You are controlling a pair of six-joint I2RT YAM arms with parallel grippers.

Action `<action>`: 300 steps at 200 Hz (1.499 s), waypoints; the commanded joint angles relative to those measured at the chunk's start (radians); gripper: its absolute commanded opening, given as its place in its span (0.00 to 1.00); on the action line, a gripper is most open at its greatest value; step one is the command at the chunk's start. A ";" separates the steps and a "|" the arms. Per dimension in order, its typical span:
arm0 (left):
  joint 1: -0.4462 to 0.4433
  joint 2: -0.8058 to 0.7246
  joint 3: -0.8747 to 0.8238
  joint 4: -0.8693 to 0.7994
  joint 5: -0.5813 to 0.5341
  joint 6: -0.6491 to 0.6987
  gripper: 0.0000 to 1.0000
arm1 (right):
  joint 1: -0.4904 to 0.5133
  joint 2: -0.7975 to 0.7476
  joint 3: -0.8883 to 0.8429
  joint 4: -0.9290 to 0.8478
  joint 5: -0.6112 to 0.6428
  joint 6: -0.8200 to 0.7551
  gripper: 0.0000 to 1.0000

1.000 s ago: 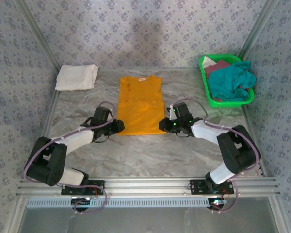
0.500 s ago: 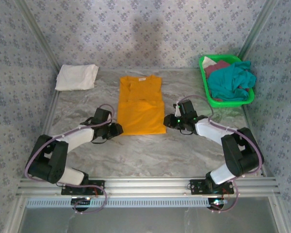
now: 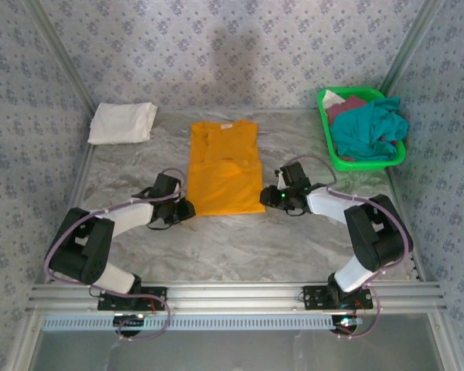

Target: Fold and stack the t-shirts

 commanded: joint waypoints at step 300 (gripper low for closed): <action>-0.303 -0.870 -0.240 -0.519 -0.203 -0.208 0.00 | 0.296 -0.748 -0.390 -0.304 0.101 0.186 0.00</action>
